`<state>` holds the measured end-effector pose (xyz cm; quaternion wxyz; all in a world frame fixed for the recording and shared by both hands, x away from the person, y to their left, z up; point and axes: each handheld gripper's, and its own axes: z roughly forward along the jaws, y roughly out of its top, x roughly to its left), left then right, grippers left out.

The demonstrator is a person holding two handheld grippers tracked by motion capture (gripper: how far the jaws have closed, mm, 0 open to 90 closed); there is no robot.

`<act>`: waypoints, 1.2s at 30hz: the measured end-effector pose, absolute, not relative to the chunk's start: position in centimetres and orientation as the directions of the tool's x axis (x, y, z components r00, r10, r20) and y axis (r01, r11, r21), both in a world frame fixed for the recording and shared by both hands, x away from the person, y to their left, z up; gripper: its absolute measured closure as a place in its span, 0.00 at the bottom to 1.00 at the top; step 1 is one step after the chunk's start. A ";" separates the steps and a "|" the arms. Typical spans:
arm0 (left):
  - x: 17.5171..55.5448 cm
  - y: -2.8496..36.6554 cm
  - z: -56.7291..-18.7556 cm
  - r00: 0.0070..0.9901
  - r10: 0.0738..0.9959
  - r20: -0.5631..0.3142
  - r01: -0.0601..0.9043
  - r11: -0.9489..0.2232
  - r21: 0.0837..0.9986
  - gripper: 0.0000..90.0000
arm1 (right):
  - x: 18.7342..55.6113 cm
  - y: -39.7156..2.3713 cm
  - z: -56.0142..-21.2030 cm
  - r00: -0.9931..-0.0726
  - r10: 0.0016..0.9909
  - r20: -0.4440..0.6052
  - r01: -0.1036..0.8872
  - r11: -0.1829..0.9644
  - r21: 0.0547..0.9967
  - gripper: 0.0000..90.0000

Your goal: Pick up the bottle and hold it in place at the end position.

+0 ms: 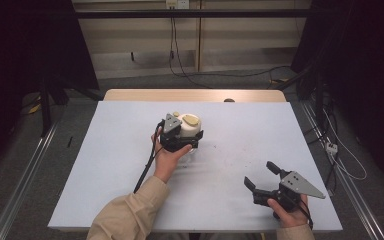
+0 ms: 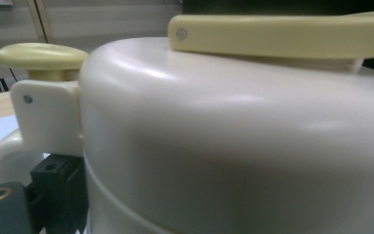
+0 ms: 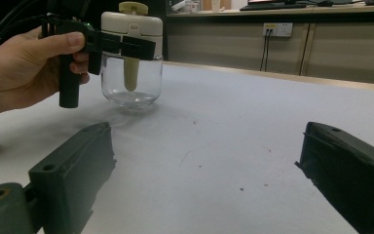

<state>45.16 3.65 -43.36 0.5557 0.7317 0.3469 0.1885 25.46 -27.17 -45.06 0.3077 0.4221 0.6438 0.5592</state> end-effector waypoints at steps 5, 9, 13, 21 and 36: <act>45.2 3.2 -43.4 0.686 0.717 -0.121 0.303 -0.130 0.944 0.07 | 25.4 -27.1 -45.0 -0.456 0.887 0.080 0.199 0.014 0.980 0.06; 45.4 3.1 -43.6 0.682 0.721 -0.121 0.304 -0.129 0.944 0.07 | 25.5 -27.1 -45.1 -0.458 0.886 0.076 0.201 0.020 0.979 0.06; 45.6 3.1 -43.8 0.679 0.725 -0.119 0.303 -0.129 0.944 0.07 | 25.5 -27.2 -45.0 -0.456 0.886 0.082 0.203 0.014 0.979 0.06; 45.8 2.6 -43.8 0.679 0.725 -0.112 0.298 -0.133 0.945 0.07 | 25.4 -27.1 -45.0 -0.459 0.885 0.079 0.204 0.018 0.979 0.06; 45.9 2.0 -44.4 0.672 0.732 -0.109 0.300 -0.135 0.945 0.07 | 25.4 -27.1 -45.0 -0.455 0.887 0.077 0.202 0.019 0.979 0.06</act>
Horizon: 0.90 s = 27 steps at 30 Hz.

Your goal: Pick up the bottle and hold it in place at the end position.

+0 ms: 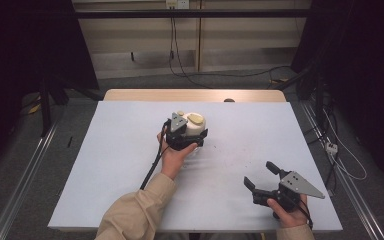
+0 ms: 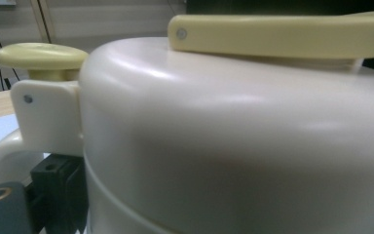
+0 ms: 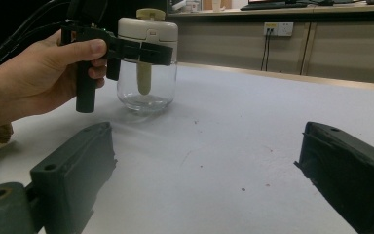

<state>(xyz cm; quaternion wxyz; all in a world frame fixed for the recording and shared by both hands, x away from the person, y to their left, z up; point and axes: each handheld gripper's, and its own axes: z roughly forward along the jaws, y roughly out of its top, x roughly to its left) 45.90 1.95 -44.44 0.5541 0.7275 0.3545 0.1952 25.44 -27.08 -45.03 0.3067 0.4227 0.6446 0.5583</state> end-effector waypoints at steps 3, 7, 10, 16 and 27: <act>45.9 1.8 -44.6 0.672 0.731 -0.117 0.303 -0.128 0.944 0.07 | 25.4 -27.1 -45.0 -0.451 0.889 0.080 0.202 0.014 0.979 0.06; 46.0 1.7 -44.7 0.673 0.731 -0.108 0.300 -0.137 0.944 0.07 | 25.4 -27.1 -45.0 -0.454 0.888 0.078 0.203 0.018 0.979 0.06; 46.0 1.6 -44.8 0.670 0.734 -0.114 0.303 -0.131 0.944 0.07 | 25.5 -27.1 -45.1 -0.454 0.888 0.080 0.208 0.019 0.978 0.06; 46.0 1.5 -44.9 0.670 0.734 -0.111 0.298 -0.129 0.946 0.07 | 25.5 -27.0 -45.1 -0.455 0.887 0.080 0.206 0.018 0.978 0.06; 46.0 1.0 -45.0 0.665 0.739 -0.109 0.299 -0.129 0.946 0.07 | 25.5 -27.0 -45.1 -0.453 0.888 0.080 0.208 0.018 0.978 0.06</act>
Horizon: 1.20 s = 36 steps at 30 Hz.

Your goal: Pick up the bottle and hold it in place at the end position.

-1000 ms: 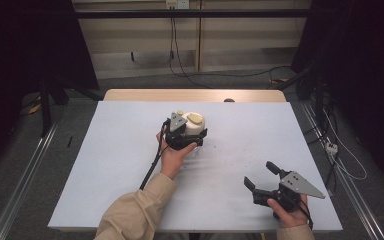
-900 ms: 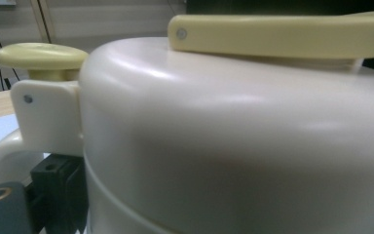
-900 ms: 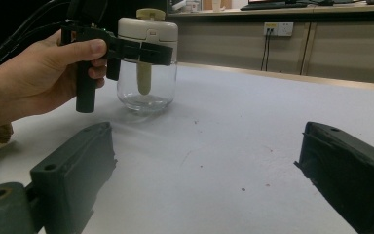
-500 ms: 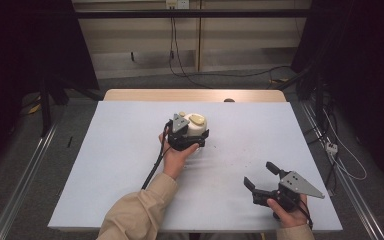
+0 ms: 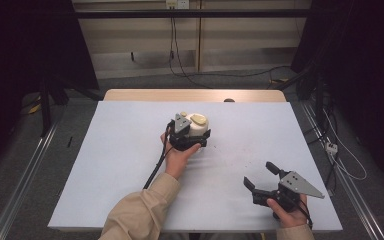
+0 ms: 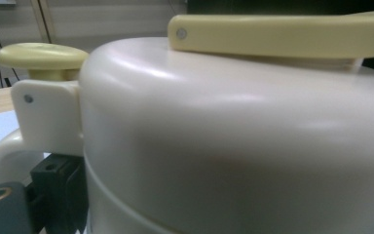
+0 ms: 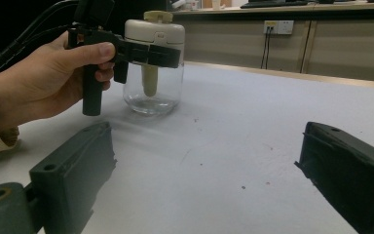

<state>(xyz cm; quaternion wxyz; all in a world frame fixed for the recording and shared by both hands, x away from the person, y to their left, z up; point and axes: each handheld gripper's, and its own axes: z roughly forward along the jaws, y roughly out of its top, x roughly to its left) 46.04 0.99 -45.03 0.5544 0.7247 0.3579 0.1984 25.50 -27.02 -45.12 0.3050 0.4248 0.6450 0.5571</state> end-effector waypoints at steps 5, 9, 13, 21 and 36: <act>46.0 0.8 -45.2 0.664 0.741 -0.104 0.289 -0.126 0.949 0.07 | 25.5 -27.0 -45.1 -0.455 0.887 0.080 0.208 0.019 0.978 0.06; 45.9 0.9 -45.2 0.669 0.737 -0.094 0.282 -0.134 0.950 0.07 | 25.5 -27.0 -45.1 -0.458 0.886 0.078 0.209 0.022 0.978 0.06; 45.8 1.0 -45.2 0.676 0.732 -0.082 0.276 -0.148 0.950 0.07 | 25.6 -26.9 -45.1 -0.454 0.888 0.078 0.212 0.023 0.977 0.06; 45.5 1.2 -45.4 0.676 0.731 -0.092 0.277 -0.137 0.951 0.07 | 26.1 -26.7 -44.9 -0.453 0.888 0.077 0.221 0.028 0.975 0.06; 45.2 1.9 -45.8 0.684 0.722 -0.103 0.280 -0.130 0.951 0.07 | 27.8 -24.7 -45.1 -0.480 0.874 0.078 0.266 0.060 0.962 0.05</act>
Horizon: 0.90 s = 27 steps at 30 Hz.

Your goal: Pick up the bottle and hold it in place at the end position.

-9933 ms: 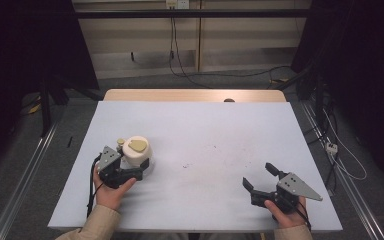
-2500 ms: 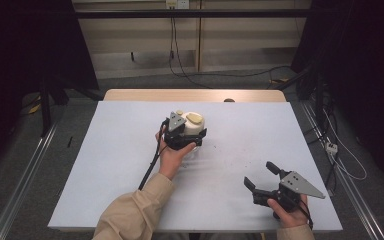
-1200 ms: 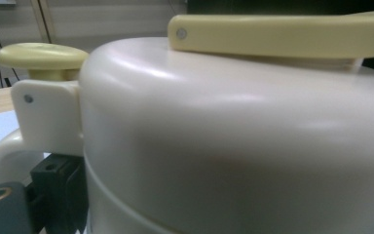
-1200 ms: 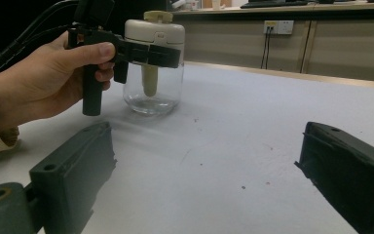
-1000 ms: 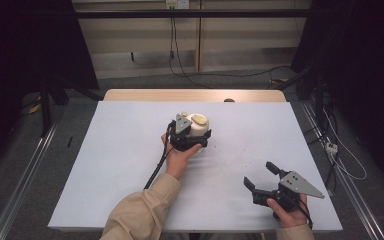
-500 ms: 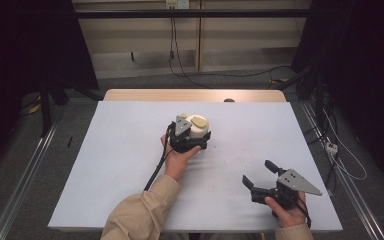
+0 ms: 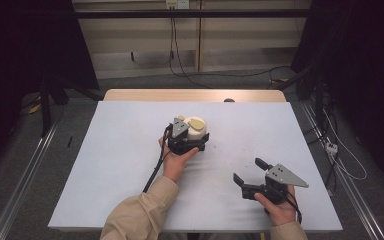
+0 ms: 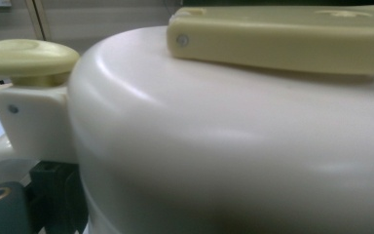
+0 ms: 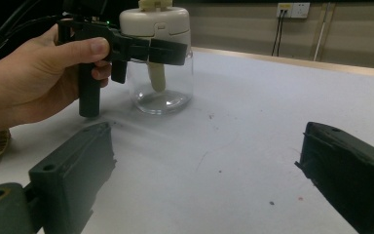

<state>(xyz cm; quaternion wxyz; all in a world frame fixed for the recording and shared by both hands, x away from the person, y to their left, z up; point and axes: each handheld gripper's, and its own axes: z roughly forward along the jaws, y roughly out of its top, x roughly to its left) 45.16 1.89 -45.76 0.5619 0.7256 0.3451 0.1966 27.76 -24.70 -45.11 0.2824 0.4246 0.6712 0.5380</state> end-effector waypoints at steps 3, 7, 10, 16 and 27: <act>45.0 1.9 -45.9 0.680 0.725 -0.108 0.279 -0.120 0.953 0.07 | 28.1 -24.5 -45.0 -0.486 0.870 0.078 0.267 0.063 0.962 0.05; 45.0 2.0 -45.9 0.684 0.722 -0.104 0.275 -0.123 0.954 0.07 | 28.5 -24.2 -44.9 -0.488 0.869 0.085 0.277 0.062 0.959 0.05; 45.0 2.0 -45.9 0.685 0.721 -0.102 0.274 -0.126 0.953 0.07 | 28.8 -23.9 -44.8 -0.491 0.867 0.088 0.280 0.062 0.958 0.06; 45.0 2.0 -45.9 0.686 0.720 -0.101 0.273 -0.126 0.954 0.07 | 29.4 -23.1 -44.5 -0.499 0.862 0.095 0.287 0.060 0.956 0.06; 45.0 2.0 -46.0 0.687 0.720 -0.099 0.270 -0.127 0.954 0.07 | 30.9 -21.8 -43.8 -0.512 0.853 0.101 0.298 0.066 0.952 0.06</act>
